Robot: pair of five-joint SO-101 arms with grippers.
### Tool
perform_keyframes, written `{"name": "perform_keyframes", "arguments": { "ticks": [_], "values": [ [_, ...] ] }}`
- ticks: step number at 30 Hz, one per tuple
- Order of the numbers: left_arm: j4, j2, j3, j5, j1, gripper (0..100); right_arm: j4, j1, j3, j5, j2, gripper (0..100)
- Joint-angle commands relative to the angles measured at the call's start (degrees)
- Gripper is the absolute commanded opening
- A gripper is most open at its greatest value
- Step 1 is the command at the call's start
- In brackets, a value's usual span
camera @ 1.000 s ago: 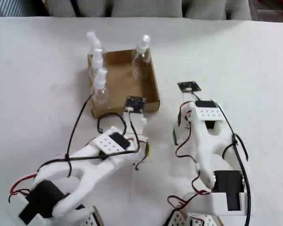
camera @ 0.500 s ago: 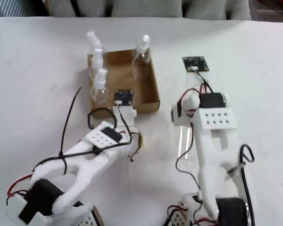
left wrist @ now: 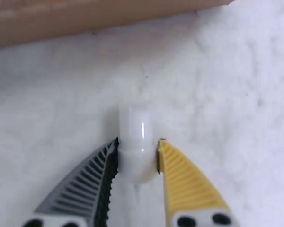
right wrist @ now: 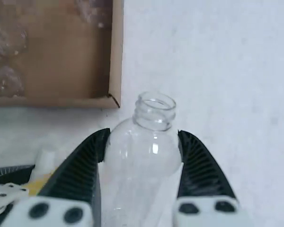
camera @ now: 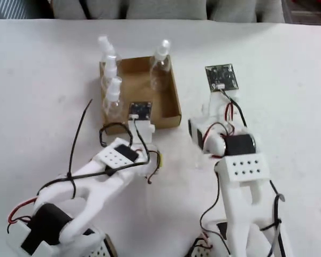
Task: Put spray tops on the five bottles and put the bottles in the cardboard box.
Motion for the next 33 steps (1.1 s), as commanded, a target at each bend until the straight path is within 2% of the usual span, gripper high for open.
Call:
{"name": "perform_keyframes", "arguments": {
  "ticks": [1,6,10,18,26,33],
  "values": [
    [-0.97,-0.40,-1.41,-0.62,-0.84,5,-8.22,-0.22,2.46,-0.35,-4.26,1.9],
    [-0.97,-0.40,-1.41,-0.62,-0.84,5,-16.13,-0.22,8.35,-0.44,-7.87,1.7],
    [-0.88,-0.40,-1.32,-0.62,-0.84,5,-18.68,-0.75,11.25,-0.53,-12.00,1.7],
    [-0.18,-3.30,-0.35,-0.62,-0.84,5,-19.38,-9.45,21.45,-0.53,-26.42,1.7],
    [6.15,-23.25,5.19,-0.79,-3.03,5,-21.76,-12.09,32.53,-0.18,-39.52,1.7],
    [12.84,-45.41,5.10,-13.80,-7.69,5,-21.76,-12.26,39.21,-0.44,-50.77,1.7]
  ]
}}
